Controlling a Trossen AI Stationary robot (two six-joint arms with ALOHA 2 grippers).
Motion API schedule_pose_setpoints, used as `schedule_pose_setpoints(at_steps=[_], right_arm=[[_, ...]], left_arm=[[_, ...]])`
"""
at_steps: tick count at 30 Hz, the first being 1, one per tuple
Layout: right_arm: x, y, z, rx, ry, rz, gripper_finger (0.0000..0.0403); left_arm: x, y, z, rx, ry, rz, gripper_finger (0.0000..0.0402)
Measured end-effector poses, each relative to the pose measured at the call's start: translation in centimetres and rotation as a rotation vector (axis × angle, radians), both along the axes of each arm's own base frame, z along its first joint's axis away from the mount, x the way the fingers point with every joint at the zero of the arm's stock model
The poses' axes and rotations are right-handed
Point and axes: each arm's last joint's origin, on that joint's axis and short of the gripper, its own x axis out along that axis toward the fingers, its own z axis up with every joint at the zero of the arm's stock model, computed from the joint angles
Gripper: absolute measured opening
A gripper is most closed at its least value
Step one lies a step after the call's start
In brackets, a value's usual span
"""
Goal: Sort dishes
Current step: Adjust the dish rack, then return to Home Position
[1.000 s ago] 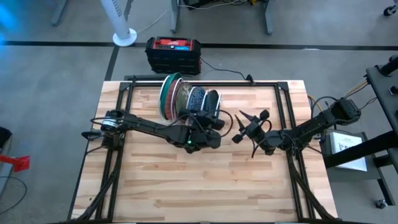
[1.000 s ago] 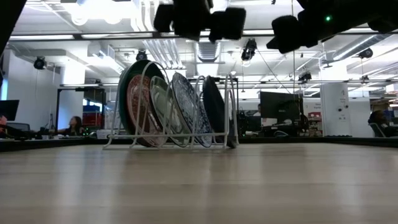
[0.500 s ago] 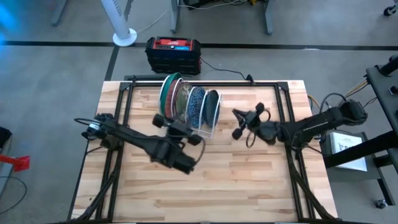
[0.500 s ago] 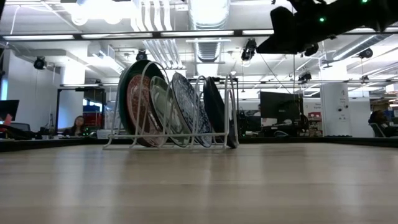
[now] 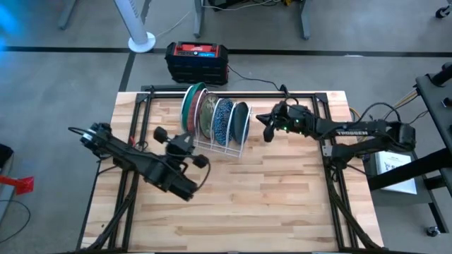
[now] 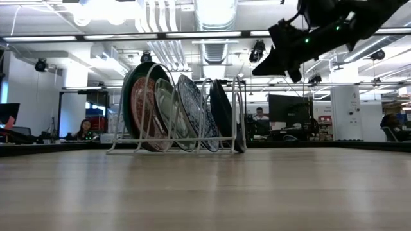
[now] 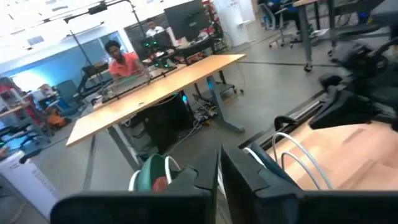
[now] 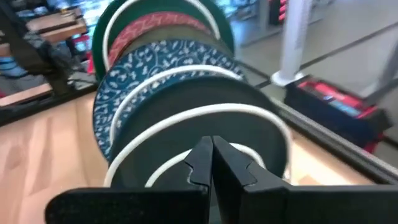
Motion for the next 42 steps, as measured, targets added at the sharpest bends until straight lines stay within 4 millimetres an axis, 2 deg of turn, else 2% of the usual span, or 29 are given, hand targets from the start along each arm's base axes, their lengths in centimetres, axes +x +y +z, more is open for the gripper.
schedule_pose_setpoints(at_steps=[8, 15, 23, 33, 38, 42], right_arm=[[1.2, -2.6, -1.4, 0.034, 0.061, -0.002, 0.0000], [3.8, -4.0, -1.9, 0.012, 0.068, -0.009, 0.0000], [5.3, -6.2, -2.7, -0.009, 0.121, -0.088, 0.0000], [5.7, -8.8, -2.4, -0.075, 0.157, -0.130, 0.0000], [5.4, -8.9, -2.3, -0.090, 0.200, -0.124, 0.0000], [4.2, -8.3, -2.5, -0.010, 0.319, -0.123, 0.0000]], left_arm=[[-4.2, 1.4, 0.3, -0.008, -0.013, -0.023, 0.0000], [-6.2, 2.5, -0.4, -0.006, -0.029, -0.022, 0.0000], [-6.8, 2.8, -1.0, 0.001, -0.040, -0.022, 0.0000], [-6.9, 2.9, -1.0, 0.025, -0.010, -0.024, 0.0000], [-7.1, 3.0, -1.1, 0.042, -0.006, -0.024, 0.0000], [-7.1, 3.0, -0.9, 0.030, 0.009, -0.024, 0.0000]])
